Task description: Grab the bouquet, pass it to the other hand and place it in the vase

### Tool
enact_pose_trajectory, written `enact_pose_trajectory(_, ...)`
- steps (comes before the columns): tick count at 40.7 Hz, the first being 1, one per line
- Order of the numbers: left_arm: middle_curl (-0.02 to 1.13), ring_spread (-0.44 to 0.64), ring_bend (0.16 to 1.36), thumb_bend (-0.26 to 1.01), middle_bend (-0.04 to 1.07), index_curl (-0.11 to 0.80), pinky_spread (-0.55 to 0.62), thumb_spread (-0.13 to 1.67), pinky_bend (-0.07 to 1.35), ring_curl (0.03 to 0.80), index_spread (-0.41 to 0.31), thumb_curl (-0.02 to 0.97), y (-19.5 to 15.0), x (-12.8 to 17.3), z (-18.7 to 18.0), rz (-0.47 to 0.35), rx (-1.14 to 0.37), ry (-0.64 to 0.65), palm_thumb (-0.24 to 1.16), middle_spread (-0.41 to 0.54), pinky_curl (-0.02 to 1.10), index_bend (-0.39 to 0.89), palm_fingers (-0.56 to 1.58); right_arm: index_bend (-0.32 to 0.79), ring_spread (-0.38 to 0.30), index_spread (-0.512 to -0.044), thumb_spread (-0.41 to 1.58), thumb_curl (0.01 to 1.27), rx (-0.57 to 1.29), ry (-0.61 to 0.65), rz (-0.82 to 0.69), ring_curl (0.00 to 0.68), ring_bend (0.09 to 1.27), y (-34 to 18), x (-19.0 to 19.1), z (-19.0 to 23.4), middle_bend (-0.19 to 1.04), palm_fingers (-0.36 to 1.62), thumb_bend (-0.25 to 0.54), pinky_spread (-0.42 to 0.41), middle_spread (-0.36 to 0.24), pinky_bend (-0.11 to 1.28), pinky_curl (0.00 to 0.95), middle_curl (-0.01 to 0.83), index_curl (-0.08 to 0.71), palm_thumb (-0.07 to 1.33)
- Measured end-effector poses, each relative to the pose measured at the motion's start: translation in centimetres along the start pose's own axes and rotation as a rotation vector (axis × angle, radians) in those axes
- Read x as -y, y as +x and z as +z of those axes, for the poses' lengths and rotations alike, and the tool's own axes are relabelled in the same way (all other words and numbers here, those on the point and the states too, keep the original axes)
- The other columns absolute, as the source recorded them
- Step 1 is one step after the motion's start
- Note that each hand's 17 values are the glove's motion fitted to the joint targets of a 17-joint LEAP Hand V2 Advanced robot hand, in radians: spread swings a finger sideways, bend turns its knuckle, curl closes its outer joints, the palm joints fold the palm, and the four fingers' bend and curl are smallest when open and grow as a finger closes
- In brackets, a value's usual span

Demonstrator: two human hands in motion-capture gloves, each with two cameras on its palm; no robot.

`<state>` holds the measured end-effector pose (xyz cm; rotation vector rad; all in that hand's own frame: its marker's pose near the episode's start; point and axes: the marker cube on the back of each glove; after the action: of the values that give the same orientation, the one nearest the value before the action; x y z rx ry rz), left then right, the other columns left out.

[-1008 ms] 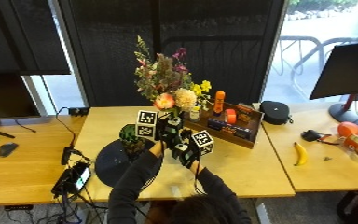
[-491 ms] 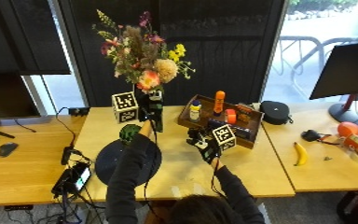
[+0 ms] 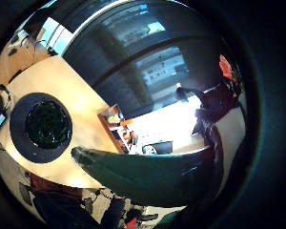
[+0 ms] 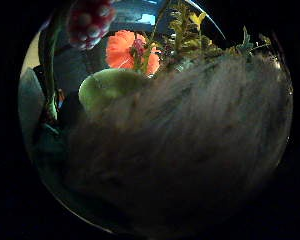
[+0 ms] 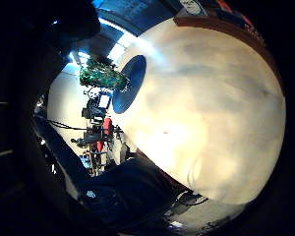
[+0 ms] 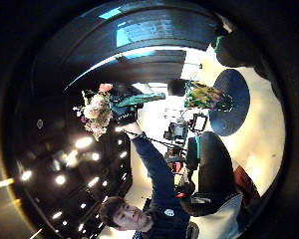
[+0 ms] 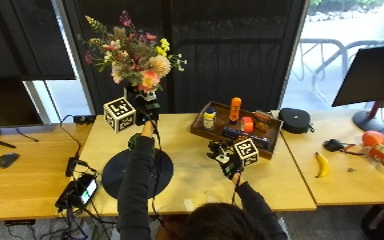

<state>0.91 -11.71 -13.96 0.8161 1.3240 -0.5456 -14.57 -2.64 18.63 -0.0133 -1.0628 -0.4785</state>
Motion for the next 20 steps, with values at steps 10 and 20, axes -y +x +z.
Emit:
enact_pose_trajectory(10,0.62,-0.36,0.90,-0.02,0.84,0.662,-0.39,0.98,0.61,0.510,-0.368,0.484,-1.1,1.6,-1.1,0.018,0.040,0.059,0.76,-0.345,0.52,0.60,1.34,0.17,-0.166,-0.329,1.02,0.52,-0.070,0.063,0.019,0.399,0.30,2.0,0.0,-0.8,0.17,0.72,-0.021,0.022,-0.149,0.18,0.352,0.393,0.387,0.82)
enact_pose_trajectory(20,0.62,-0.36,0.90,-0.02,0.83,0.670,-0.39,0.98,0.61,0.507,-0.369,0.497,-3.6,2.7,-1.4,-0.014,0.060,0.070,0.76,-0.346,0.52,0.60,1.34,0.16,-0.162,-0.330,1.03,0.52,-0.134,0.137,-0.048,0.394,0.30,2.8,0.3,-1.5,0.17,0.72,-0.021,0.027,-0.143,0.18,0.345,0.380,0.378,0.82)
